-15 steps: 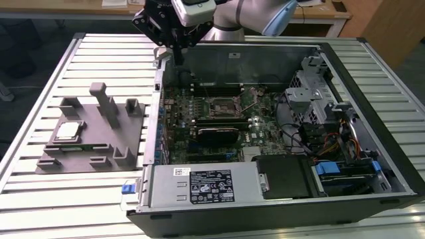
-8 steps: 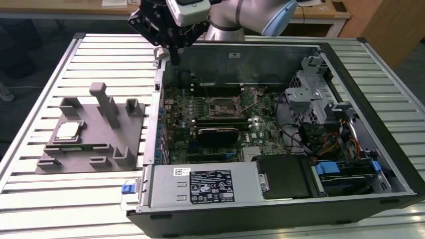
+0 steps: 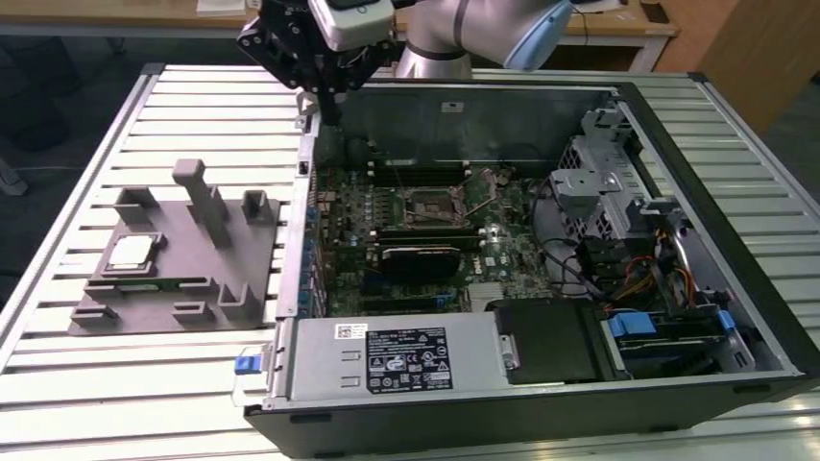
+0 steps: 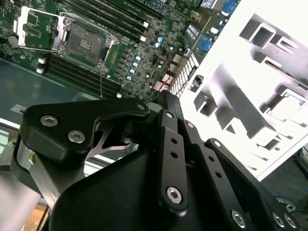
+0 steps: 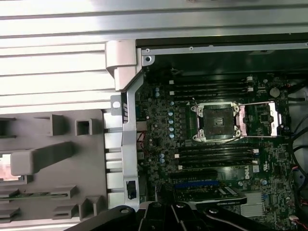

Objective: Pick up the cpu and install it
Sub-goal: 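Reach for the cpu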

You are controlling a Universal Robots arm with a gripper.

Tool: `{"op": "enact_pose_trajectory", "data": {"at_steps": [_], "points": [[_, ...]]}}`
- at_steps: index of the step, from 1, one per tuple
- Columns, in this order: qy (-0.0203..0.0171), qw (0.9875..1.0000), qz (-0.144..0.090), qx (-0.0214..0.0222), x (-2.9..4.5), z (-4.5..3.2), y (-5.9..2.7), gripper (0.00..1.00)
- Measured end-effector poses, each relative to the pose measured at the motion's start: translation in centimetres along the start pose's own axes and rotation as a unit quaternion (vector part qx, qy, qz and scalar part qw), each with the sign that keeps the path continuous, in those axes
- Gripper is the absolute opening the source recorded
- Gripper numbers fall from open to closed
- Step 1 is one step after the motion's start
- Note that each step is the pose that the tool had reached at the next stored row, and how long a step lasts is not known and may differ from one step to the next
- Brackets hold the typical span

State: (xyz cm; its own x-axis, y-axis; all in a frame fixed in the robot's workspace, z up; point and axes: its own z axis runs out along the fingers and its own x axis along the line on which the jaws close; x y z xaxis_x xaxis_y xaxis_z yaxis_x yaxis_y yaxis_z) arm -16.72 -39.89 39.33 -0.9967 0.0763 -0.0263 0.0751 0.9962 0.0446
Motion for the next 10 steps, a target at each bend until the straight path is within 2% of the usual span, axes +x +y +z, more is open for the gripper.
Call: {"op": "enact_pose_trajectory", "data": {"at_steps": [10], "points": [[0.0000,1.0000,0.000,0.0001,0.96,-0.03,-0.07,0.11]]}}
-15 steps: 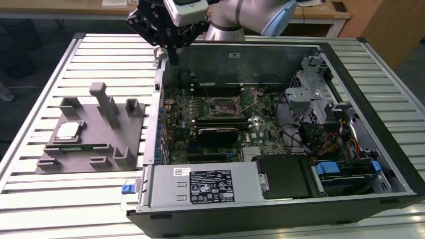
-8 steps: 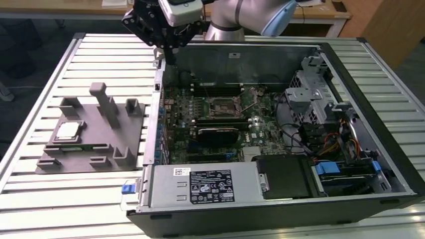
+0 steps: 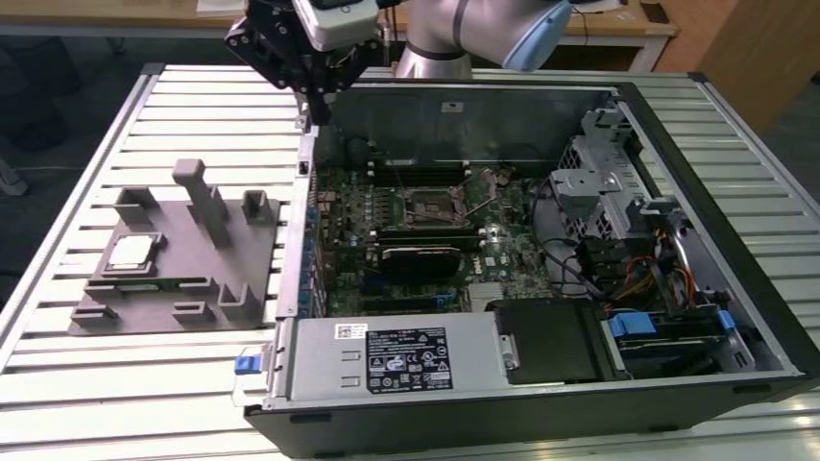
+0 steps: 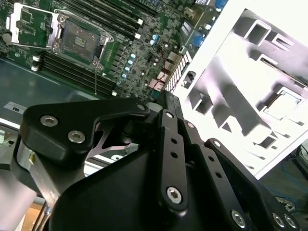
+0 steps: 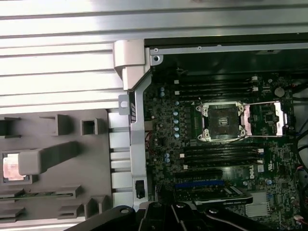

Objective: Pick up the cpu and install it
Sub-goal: 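Reach for the cpu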

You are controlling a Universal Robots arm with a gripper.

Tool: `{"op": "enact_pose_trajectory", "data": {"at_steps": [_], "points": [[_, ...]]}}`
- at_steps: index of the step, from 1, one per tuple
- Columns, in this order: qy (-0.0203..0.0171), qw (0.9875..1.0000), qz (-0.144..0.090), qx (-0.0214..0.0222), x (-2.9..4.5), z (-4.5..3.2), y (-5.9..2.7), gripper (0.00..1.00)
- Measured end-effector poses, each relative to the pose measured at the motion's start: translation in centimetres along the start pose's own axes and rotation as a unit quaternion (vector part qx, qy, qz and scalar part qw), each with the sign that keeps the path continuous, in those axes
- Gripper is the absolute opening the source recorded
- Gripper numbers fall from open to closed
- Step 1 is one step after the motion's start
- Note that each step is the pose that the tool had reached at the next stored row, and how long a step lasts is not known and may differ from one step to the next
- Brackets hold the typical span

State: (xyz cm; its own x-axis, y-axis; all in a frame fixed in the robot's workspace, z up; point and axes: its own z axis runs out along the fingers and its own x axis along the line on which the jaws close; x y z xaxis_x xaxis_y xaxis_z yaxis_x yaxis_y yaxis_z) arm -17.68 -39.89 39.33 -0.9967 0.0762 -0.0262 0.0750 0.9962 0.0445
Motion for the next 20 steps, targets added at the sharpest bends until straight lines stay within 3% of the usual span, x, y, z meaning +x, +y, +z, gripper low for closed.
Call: {"op": "enact_pose_trajectory", "data": {"at_steps": [20], "points": [[-0.0002,1.0000,0.000,0.0000,2.67,-0.07,-0.20,0.11]]}}
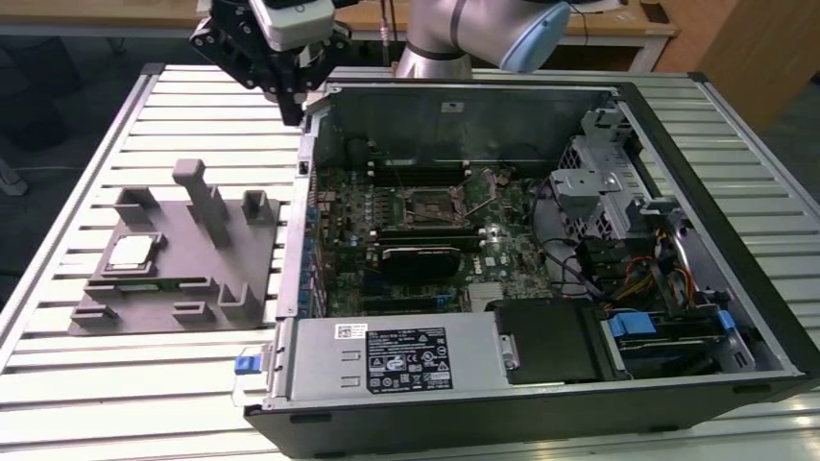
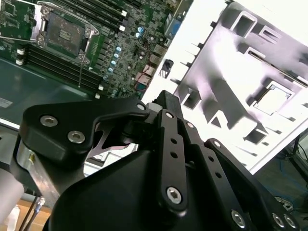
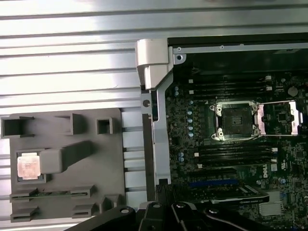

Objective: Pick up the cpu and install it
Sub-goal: 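Reach for the cpu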

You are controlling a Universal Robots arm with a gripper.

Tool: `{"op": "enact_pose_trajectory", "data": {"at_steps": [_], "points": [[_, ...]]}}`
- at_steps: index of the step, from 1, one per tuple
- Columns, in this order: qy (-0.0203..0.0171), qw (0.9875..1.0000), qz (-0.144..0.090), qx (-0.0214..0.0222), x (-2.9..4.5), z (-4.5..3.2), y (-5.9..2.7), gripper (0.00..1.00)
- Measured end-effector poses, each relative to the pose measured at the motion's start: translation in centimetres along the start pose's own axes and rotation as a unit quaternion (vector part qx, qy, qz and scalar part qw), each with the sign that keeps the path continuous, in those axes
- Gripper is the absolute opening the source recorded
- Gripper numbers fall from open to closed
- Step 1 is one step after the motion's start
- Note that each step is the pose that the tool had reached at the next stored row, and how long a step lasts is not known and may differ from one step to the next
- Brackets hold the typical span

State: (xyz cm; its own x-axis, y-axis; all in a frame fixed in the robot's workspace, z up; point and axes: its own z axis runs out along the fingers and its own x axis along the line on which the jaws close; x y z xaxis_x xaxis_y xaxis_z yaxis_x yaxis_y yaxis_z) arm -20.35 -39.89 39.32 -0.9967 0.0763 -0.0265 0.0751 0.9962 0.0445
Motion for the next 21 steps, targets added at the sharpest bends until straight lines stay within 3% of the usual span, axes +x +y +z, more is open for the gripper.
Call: {"op": "enact_pose_trajectory", "data": {"at_steps": [21], "points": [[0.0000,1.0000,0.000,-0.0011,3.76,-0.02,-0.28,0.11]]}}
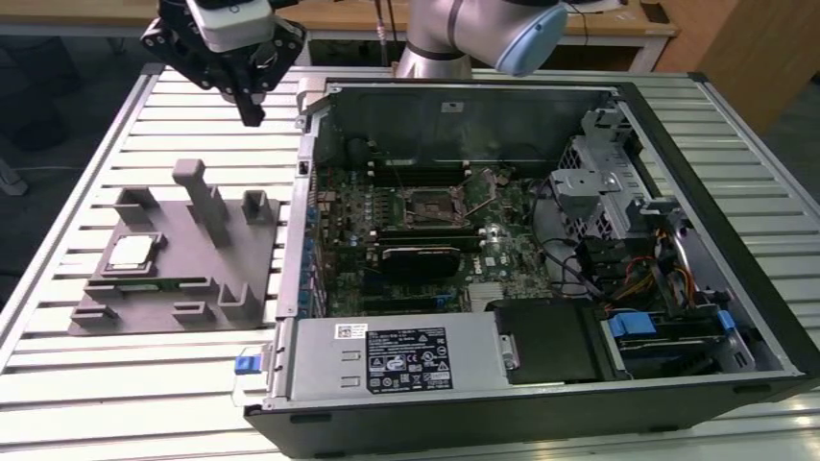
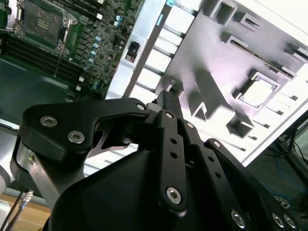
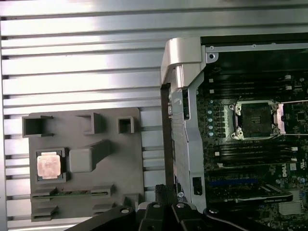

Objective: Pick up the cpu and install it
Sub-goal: 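Reach for the cpu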

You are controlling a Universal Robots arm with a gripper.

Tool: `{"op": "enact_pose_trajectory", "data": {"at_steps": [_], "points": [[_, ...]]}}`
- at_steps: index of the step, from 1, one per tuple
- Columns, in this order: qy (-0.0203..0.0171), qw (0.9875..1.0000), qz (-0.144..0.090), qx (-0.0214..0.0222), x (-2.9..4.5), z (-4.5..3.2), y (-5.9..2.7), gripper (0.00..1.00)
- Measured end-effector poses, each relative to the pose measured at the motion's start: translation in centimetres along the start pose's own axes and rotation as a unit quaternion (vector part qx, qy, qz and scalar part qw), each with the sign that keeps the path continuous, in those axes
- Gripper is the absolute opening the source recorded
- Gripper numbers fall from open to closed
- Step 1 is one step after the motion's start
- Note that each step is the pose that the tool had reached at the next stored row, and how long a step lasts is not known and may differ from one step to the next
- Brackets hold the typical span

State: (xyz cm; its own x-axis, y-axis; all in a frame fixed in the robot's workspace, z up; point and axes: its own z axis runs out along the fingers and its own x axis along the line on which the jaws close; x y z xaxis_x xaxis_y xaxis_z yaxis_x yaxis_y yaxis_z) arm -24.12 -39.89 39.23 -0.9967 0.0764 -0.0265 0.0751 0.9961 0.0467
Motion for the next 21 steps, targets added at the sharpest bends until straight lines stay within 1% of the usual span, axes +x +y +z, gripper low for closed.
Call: {"op": "enact_pose_trajectory", "data": {"at_steps": [21], "points": [[0.0001,1.0000,0.000,-0.0014,3.88,-0.02,-0.30,0.11]]}}
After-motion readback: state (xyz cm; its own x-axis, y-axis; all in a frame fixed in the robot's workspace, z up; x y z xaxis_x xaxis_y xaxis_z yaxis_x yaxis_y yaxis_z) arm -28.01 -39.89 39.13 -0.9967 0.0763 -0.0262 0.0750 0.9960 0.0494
